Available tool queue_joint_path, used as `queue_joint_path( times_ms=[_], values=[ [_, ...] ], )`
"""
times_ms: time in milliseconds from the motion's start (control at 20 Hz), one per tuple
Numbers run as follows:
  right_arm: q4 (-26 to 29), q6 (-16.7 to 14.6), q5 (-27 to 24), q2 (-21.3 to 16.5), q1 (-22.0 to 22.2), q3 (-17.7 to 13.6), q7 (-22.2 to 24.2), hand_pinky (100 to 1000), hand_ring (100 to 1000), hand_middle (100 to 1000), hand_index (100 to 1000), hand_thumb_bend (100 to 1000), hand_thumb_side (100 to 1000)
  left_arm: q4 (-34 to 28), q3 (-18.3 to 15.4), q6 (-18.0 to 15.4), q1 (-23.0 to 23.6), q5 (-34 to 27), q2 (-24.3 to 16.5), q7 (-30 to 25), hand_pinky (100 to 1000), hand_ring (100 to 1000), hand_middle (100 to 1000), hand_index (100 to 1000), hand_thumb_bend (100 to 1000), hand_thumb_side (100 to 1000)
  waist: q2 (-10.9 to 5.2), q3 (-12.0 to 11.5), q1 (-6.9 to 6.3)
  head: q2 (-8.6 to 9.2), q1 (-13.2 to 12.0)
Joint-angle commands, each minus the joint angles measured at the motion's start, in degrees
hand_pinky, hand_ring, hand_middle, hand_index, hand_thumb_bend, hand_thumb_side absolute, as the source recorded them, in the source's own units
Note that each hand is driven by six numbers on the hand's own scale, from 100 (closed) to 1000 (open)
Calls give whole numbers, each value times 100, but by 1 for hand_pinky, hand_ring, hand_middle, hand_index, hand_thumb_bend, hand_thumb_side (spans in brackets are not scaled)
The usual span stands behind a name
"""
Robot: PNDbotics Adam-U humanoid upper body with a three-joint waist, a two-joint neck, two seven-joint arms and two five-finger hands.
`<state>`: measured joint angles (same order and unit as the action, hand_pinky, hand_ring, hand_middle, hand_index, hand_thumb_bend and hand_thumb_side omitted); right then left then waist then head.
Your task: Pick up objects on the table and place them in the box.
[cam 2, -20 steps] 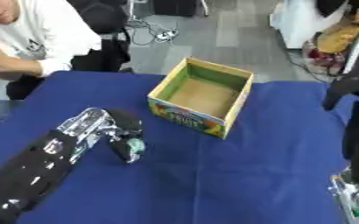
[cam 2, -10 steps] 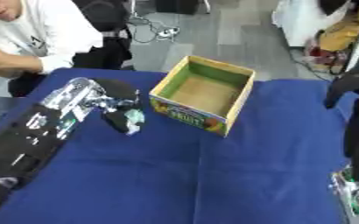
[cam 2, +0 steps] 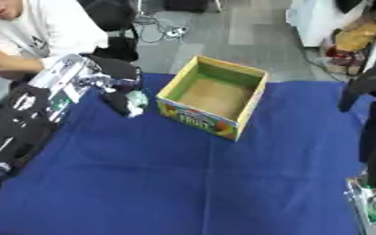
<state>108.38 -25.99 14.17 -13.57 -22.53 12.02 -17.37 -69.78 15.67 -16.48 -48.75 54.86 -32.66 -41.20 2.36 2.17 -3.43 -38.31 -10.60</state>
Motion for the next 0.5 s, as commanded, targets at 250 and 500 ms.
queue_joint_path(
  times_ms=[250,500],
  values=[
    [69,-11,-38,-52,-58,-4,38,171,264,359,452,100,873,369,-141,-99,-405,15,1,434,100,100,178,337,100,680,-49,64,0,14,-27],
    [83,-19,-48,-43,-132,25,72,172,265,359,451,100,873,798,-147,-275,-726,231,125,890,100,100,181,337,100,681,13,166,-26,87,-130]
  ],
)
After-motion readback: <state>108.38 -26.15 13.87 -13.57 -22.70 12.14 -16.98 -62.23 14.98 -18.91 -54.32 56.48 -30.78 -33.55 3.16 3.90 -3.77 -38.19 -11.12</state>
